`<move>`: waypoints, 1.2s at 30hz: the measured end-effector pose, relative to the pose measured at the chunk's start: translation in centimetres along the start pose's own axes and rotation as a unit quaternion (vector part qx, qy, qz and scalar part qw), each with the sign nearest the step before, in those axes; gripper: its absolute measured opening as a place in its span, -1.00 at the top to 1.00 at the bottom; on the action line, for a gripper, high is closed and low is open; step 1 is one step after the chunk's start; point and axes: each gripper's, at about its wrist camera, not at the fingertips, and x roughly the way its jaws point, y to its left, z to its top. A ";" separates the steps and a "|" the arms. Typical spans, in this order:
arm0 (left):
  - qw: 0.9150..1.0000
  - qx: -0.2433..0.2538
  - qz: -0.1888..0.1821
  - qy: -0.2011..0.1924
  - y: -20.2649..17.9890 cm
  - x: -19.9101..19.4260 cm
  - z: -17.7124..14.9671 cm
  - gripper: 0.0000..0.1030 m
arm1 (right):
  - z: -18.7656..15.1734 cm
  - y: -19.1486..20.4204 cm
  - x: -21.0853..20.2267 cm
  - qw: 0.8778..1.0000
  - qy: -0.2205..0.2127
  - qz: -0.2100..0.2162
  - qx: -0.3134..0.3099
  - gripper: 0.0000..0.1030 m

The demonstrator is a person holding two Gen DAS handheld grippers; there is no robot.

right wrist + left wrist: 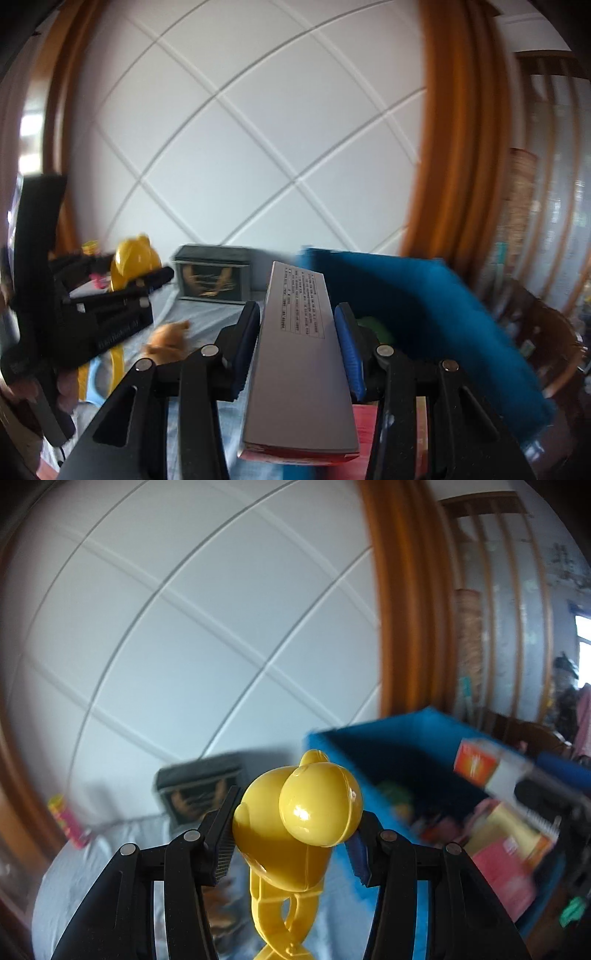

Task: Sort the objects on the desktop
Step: 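Carry the yellow clip with the left gripper while the right gripper carries the white box to the bin, then open both grippers to drop the clip and white box into the blue bin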

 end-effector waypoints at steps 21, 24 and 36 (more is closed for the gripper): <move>0.990 0.039 -0.096 0.100 -25.5 6.3 4.0 0.03 | -9.1 -22.9 -0.8 0.993 0.067 -0.072 0.065 0.19; 0.987 0.042 -0.087 0.127 -26.5 7.4 1.7 0.03 | -11.0 -23.7 0.3 0.991 0.090 -0.064 0.076 0.19; 0.985 0.015 -0.068 0.156 -26.8 8.8 -1.0 -0.56 | -11.9 -25.7 2.8 0.987 0.117 -0.085 0.074 0.17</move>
